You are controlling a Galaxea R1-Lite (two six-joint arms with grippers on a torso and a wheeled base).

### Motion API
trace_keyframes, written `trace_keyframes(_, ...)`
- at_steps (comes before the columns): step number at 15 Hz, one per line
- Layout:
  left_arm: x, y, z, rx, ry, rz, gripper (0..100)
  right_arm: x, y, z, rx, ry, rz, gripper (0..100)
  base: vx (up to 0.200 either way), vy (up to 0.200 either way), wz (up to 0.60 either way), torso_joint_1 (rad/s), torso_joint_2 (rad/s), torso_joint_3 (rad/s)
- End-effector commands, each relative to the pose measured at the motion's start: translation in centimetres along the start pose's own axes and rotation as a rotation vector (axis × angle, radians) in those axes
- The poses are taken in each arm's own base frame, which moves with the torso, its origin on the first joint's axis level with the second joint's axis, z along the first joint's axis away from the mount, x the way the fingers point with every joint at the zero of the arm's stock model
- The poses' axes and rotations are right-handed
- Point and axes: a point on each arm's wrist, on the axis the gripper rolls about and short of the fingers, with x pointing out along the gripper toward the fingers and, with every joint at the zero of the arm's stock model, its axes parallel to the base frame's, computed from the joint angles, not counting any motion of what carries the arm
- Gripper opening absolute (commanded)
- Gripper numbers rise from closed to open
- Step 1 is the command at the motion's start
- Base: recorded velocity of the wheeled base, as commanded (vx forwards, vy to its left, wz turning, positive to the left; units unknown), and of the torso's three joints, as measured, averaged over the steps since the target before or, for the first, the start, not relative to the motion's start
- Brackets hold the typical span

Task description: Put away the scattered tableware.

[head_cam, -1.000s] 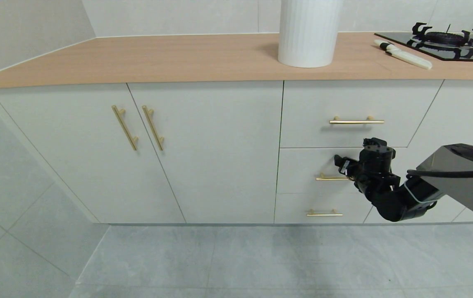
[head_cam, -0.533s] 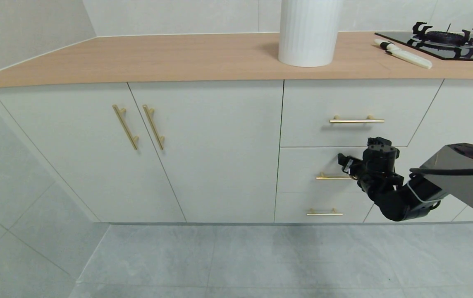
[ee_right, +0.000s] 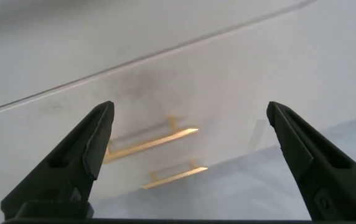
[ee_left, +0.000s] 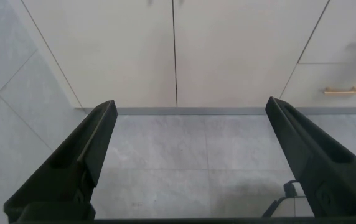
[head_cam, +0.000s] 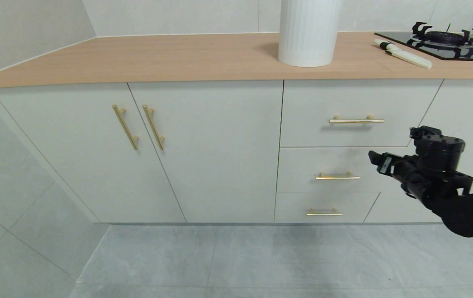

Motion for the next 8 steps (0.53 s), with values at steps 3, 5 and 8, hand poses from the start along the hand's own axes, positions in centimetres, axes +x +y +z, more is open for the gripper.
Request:
trace_keyframes(3,0.0,0.0,0.0,0.000,-0.001,0.001,100,-16.4,-4.3,4.6,-0.189,-0.185,0.038,100,0.000,0.000,0.00,0.000,0.00,0.000)
trace_keyframes(5,0.0,0.0,0.0,0.000,-0.001,0.001,100,-21.2,-6.5,4.5,-0.214,-0.277,-0.021,100,0.000,0.000,0.00,0.000,0.00,0.000)
trace_keyframes(8,0.0,0.0,0.0,0.000,-0.001,0.001,100,-27.2,-9.7,3.7,-0.192,-0.381,-0.184,100,0.000,0.000,0.00,0.000,0.00,0.000)
